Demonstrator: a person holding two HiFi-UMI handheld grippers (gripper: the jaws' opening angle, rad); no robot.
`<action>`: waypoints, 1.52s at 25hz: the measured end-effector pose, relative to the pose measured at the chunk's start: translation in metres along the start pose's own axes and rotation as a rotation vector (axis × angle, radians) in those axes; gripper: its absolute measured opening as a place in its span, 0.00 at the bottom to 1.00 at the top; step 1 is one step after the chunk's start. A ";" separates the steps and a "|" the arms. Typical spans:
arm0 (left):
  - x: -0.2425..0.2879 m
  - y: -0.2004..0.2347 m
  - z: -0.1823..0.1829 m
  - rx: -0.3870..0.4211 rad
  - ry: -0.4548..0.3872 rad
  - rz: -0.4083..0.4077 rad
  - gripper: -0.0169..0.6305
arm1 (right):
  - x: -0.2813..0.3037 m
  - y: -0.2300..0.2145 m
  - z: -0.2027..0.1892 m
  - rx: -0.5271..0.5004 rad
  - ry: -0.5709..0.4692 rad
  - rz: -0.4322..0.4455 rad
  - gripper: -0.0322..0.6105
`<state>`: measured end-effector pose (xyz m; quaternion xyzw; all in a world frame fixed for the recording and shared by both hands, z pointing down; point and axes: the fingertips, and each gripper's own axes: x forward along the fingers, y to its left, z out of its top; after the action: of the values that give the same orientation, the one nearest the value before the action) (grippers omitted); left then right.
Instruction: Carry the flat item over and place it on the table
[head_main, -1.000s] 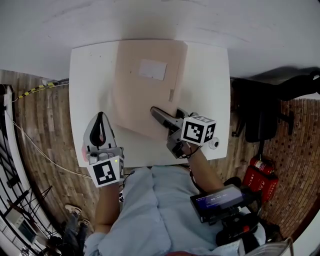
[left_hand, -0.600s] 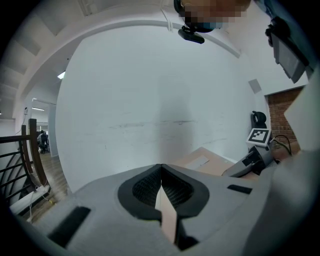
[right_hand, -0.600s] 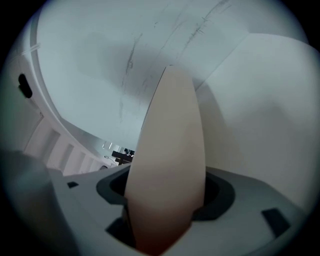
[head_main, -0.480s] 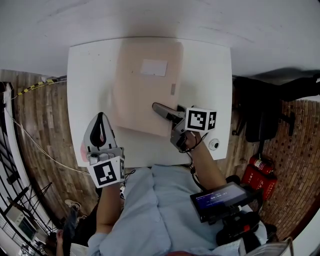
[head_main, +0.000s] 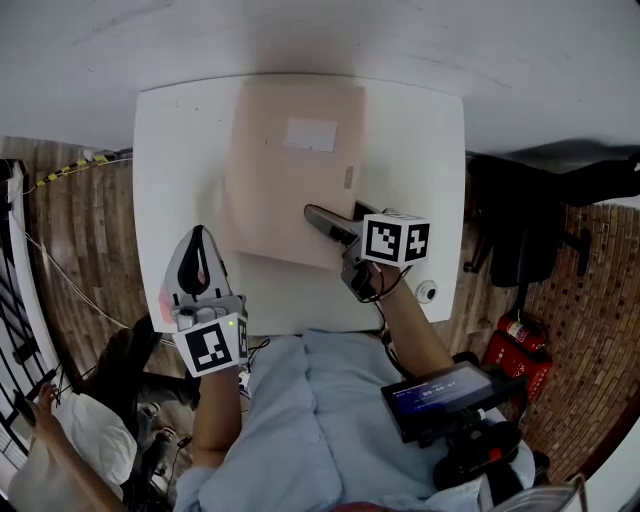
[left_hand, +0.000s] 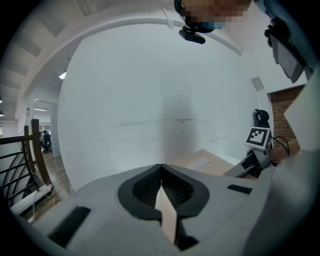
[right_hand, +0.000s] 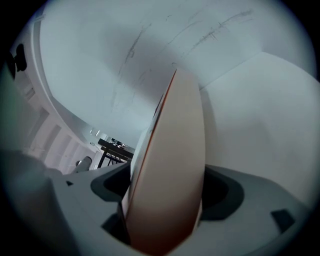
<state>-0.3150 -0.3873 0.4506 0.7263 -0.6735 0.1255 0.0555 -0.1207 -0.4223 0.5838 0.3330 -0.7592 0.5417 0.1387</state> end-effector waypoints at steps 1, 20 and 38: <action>0.001 0.000 0.000 0.001 0.001 0.000 0.04 | 0.000 -0.001 0.001 -0.013 0.000 -0.011 0.71; -0.002 -0.005 0.003 0.009 0.006 0.024 0.04 | 0.016 -0.027 -0.002 -0.217 0.067 -0.185 0.76; -0.020 -0.051 0.061 0.044 -0.112 -0.021 0.04 | -0.055 0.021 0.041 -0.396 -0.195 -0.228 0.31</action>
<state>-0.2595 -0.3794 0.3914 0.7403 -0.6649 0.0990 0.0033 -0.0874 -0.4364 0.5220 0.4336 -0.8178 0.3284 0.1878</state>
